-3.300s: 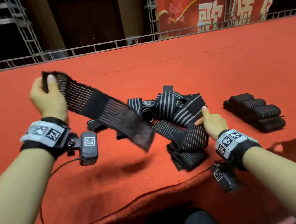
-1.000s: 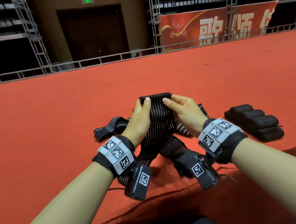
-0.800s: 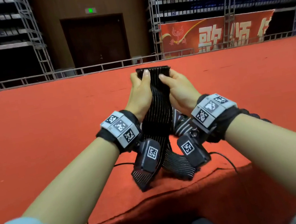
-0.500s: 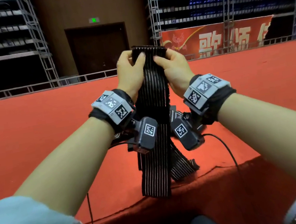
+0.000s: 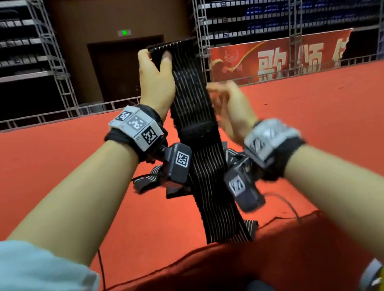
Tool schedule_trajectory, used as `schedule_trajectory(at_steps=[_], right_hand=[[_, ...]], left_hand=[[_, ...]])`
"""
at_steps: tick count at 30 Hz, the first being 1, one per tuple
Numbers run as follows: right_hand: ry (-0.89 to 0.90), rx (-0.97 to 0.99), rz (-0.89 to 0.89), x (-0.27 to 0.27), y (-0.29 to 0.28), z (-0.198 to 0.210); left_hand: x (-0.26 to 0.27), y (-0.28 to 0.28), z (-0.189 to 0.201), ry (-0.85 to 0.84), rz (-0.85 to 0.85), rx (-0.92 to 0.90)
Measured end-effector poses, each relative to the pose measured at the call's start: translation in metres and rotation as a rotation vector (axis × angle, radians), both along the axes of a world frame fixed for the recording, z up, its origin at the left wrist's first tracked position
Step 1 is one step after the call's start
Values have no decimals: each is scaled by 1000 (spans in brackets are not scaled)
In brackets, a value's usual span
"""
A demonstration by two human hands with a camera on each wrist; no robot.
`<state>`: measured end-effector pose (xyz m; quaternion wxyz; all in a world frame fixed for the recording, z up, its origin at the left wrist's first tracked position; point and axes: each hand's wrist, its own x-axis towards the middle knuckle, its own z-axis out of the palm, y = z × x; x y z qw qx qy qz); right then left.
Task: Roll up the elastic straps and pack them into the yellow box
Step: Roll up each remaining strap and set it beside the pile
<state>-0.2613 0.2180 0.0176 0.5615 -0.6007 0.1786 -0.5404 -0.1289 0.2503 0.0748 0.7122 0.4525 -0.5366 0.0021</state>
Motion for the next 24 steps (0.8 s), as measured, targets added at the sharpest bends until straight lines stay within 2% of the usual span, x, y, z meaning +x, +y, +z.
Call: schedule_trajectory(at_steps=[2,5,8,10,12,14,16,19,21,24], right_hand=[[85,99,68,-10,-8,-66],[434,181,172,-17,-18,-145],[824,87,268,-16,-22,-185],[1018,21,252,-16,-29,-208],[1068,88,186,-16,-38,-225],[1039,193,112,-16,-51,-235],[1049,213,-10,-18,-63,-237],[1210,203,-183,-18,-82,-243],[1246,214,-210,-14,-93,-244],[1173,238,-204,-5,-106,-227]], left_hand=[[7,-5,-4,31,1,6],[16,-15,-12,73,47,20],[22,-22,-17,89,109,67],[28,-25,-17,109,132,65],[36,-27,-16,120,154,46],[44,-27,-12,124,194,32],[54,-27,-4,118,238,20],[69,-23,21,119,327,-40],[76,-21,39,115,342,-78],[83,-23,47,82,300,-83]])
